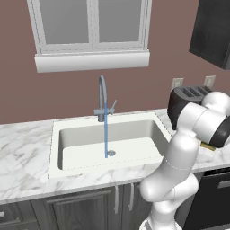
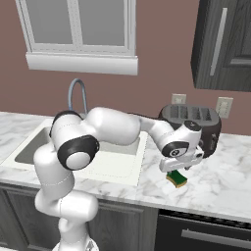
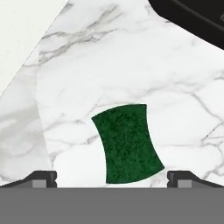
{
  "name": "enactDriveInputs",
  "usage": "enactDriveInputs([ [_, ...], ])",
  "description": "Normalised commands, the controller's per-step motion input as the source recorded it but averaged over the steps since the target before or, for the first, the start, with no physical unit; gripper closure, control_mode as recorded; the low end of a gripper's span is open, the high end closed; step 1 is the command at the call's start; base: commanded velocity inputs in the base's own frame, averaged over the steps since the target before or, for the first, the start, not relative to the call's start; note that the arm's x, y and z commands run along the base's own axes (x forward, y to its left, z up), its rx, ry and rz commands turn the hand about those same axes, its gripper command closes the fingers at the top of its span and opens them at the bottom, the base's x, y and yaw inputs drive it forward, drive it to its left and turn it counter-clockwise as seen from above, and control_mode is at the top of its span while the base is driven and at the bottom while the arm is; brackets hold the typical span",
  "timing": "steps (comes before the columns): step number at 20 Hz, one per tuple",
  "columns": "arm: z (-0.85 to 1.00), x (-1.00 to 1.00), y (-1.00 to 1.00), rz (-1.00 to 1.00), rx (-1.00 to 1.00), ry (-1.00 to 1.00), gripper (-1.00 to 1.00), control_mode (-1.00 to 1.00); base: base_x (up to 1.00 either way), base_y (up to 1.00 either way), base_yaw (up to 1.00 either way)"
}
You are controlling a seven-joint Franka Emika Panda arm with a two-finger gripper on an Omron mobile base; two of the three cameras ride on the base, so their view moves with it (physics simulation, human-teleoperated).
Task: Soak the sponge with water for a few seconds and then drop it inside the sink.
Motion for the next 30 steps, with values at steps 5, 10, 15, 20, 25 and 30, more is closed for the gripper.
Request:
enactDriveInputs([
  [5, -0.22, 0.0, 0.0, 0.05, 0.0, 0.0, -1.0, -1.0, 0.0, 0.0, 0.0],
  [10, -0.14, 0.04, 0.0, 0.02, 0.0, 0.0, -1.0, -1.0, 0.0, 0.0, 0.0],
  [15, -0.1, 0.16, 0.0, 0.01, 0.0, 0.0, -1.0, -1.0, 0.0, 0.0, 0.0],
  [20, 0.0, 0.13, 0.0, 0.01, 0.0, 0.0, -1.0, -1.0, 0.0, 0.0, 0.0],
  [25, -0.05, 0.0, 0.0, 0.0, 0.0, 0.0, -1.0, -1.0, 0.0, 0.0, 0.0],
  [30, -0.2, 0.0, 0.0, 0.0, 0.0, 0.0, -1.0, -1.0, 0.0, 0.0, 0.0],
])
